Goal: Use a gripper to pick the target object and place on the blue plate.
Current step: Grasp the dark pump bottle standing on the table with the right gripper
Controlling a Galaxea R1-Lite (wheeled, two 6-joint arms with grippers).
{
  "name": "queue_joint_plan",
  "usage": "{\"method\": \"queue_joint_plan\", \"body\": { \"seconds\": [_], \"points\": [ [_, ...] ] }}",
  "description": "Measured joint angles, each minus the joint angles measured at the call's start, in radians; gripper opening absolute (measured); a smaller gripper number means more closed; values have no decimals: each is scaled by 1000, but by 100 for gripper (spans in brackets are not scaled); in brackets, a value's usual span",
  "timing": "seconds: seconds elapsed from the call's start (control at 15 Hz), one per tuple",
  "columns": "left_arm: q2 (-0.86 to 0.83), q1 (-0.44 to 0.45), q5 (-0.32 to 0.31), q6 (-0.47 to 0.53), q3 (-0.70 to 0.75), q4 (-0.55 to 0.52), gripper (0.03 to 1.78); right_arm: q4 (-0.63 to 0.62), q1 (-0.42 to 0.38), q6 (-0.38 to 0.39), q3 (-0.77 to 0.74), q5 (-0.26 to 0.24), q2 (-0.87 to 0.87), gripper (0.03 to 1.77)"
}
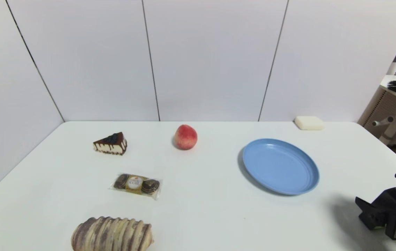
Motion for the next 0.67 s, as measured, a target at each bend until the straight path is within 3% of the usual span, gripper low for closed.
{"method": "queue_joint_plan", "body": {
  "seconds": [0.27, 0.33, 0.53, 0.67],
  "points": [
    [0, 0, 0, 1, 0, 0, 169, -40, 5, -2, 0, 1, 20, 171],
    [0, 0, 0, 0, 0, 0, 169, -42, 7, -1, 0, 2, 24, 163],
    [0, 0, 0, 0, 0, 0, 169, -45, 8, -1, 0, 1, 31, 114],
    [0, 0, 0, 0, 0, 0, 169, -53, 8, -2, 0, 0, 34, 113]
  ]
}}
